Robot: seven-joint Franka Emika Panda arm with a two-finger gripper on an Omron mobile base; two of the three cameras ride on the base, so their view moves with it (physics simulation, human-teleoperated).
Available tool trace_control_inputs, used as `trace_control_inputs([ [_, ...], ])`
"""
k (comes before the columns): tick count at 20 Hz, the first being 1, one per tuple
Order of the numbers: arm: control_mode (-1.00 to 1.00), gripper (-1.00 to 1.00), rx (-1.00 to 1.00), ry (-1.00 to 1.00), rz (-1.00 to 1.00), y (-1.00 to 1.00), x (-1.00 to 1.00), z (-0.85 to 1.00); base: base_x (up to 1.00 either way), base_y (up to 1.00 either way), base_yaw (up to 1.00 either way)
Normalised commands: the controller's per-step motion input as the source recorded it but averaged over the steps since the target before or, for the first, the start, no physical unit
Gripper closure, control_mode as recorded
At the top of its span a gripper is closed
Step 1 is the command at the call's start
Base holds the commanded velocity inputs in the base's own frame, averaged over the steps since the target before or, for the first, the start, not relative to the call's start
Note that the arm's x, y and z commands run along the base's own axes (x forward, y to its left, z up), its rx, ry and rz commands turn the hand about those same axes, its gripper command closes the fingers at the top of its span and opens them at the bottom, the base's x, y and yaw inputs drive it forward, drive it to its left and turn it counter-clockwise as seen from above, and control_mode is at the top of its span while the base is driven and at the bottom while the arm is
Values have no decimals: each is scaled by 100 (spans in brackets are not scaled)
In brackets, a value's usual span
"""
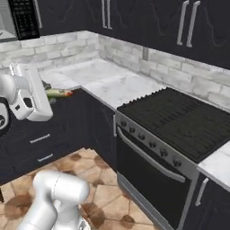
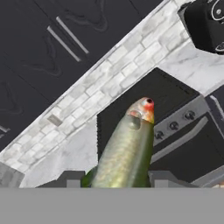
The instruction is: Transport the fish from the fridge to the microwave and turn on the microwave.
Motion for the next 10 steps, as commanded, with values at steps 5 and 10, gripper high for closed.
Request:
trace_control_inputs([
  [5, 100, 100, 0, 0, 0, 0, 0, 0, 45, -28, 50],
  [10, 100, 100, 0, 0, 0, 0, 0, 0, 45, -26, 49],
])
